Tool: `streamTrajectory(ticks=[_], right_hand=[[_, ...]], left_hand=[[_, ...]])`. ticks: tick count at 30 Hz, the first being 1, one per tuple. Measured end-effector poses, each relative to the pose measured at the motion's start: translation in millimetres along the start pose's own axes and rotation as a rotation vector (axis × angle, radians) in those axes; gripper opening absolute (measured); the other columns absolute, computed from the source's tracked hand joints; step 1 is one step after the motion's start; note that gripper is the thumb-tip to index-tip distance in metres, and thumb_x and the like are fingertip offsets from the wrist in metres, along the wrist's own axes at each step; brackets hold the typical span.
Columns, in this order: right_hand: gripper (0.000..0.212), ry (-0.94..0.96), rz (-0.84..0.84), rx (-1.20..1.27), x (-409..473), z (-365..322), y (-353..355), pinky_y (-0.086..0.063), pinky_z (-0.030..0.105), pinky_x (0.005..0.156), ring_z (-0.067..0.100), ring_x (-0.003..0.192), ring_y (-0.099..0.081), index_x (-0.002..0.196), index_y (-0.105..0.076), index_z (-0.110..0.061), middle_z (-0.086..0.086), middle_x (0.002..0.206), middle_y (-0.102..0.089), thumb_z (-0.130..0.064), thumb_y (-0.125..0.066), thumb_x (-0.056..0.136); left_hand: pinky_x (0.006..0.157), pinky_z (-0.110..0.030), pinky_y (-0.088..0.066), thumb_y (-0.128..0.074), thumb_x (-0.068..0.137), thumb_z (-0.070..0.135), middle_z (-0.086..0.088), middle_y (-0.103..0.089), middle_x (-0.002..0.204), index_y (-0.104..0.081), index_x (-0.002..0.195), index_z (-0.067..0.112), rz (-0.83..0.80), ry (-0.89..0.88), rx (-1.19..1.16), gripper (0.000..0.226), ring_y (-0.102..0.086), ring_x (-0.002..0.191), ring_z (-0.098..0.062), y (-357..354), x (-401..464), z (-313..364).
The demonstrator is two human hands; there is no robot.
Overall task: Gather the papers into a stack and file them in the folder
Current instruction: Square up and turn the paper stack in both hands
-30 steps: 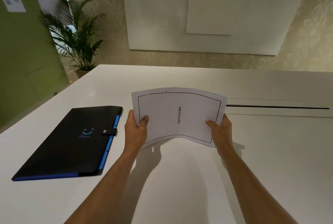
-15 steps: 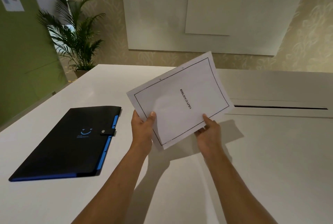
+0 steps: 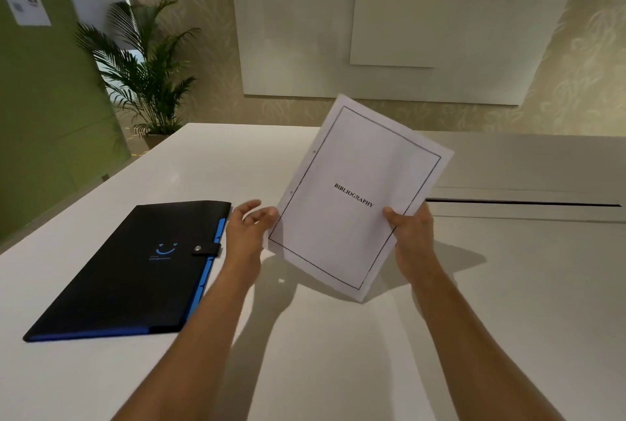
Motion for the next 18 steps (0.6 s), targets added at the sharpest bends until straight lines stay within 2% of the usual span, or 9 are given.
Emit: streamTrajectory(ticks=[4, 6, 8, 11, 15, 17, 18], right_hand=[[0.046, 0.097, -0.120, -0.175, 7, -18, -3, -0.056, 0.040, 0.085, 0.025, 0.102, -0.068, 0.118, -0.060, -0.016, 0.005, 0.112, -0.071, 0.003, -0.063, 0.076], [0.046, 0.125, -0.157, -0.272, 7, -24, -9, -0.056, 0.041, 0.086, 0.024, 0.103, -0.067, 0.122, -0.057, -0.014, 0.005, 0.115, -0.069, 0.004, -0.063, 0.080], [0.043, 0.174, -0.166, -0.340, 5, -28, -17, -0.055, 0.039, 0.086, 0.021, 0.101, -0.066, 0.122, -0.056, -0.013, 0.004, 0.115, -0.067, 0.003, -0.062, 0.083], [0.039, 0.266, -0.134, -0.363, 0, -38, -24, -0.053, 0.030, 0.083, 0.015, 0.099, -0.063, 0.119, -0.053, -0.018, 0.001, 0.114, -0.064, 0.001, -0.061, 0.087], [0.037, 0.342, -0.084, -0.384, -8, -43, -24, -0.051, 0.019, 0.076, 0.004, 0.093, -0.062, 0.118, -0.050, -0.017, -0.005, 0.104, -0.062, -0.001, -0.063, 0.087], [0.041, 0.299, -0.081, -0.405, -11, -31, -21, -0.052, 0.022, 0.078, 0.009, 0.093, -0.063, 0.119, -0.048, -0.015, -0.002, 0.107, -0.062, -0.001, -0.065, 0.085], [0.042, 0.262, -0.085, -0.411, -13, -22, -19, -0.053, 0.023, 0.079, 0.013, 0.094, -0.064, 0.119, -0.048, -0.016, 0.000, 0.108, -0.063, -0.002, -0.066, 0.084]], left_hand=[[0.090, -0.042, -0.054, -0.070, 0.084, 0.030, -0.005, -0.068, 0.113, -0.057, 0.120, 0.022, -0.289, -0.103, 0.330, 0.039, -0.066, 0.104, -0.021, -8, 7, 27], [0.092, -0.045, -0.054, -0.064, 0.089, 0.032, -0.003, -0.066, 0.118, -0.054, 0.123, 0.021, -0.369, -0.146, 0.366, 0.037, -0.065, 0.106, -0.020, -21, 5, 36], [0.092, -0.043, -0.054, -0.057, 0.094, 0.029, 0.000, -0.064, 0.120, -0.052, 0.127, 0.018, -0.356, -0.211, 0.349, 0.035, -0.064, 0.107, -0.019, -32, 1, 42], [0.090, -0.040, -0.055, -0.050, 0.097, 0.030, -0.001, -0.060, 0.122, -0.048, 0.127, 0.019, -0.239, -0.326, 0.352, 0.032, -0.061, 0.108, -0.020, -41, -4, 46], [0.082, -0.025, -0.056, -0.046, 0.099, 0.024, 0.001, -0.059, 0.115, -0.046, 0.118, 0.019, -0.154, -0.423, 0.281, 0.019, -0.061, 0.103, -0.014, -45, -12, 43], [0.074, -0.017, -0.056, -0.046, 0.099, 0.021, 0.003, -0.059, 0.108, -0.046, 0.113, 0.017, -0.130, -0.417, 0.253, 0.015, -0.061, 0.096, -0.011, -43, -16, 31], [0.074, -0.018, -0.056, -0.045, 0.099, 0.020, 0.002, -0.059, 0.107, -0.046, 0.113, 0.016, -0.127, -0.398, 0.239, 0.014, -0.061, 0.096, -0.012, -42, -17, 22]])
Point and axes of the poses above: each hand's wrist, its own x-axis towards the middle knuckle, its own y-axis out of the back of the hand, z = x × y, the point moved 3 cm from there along x, towards the middle knuckle
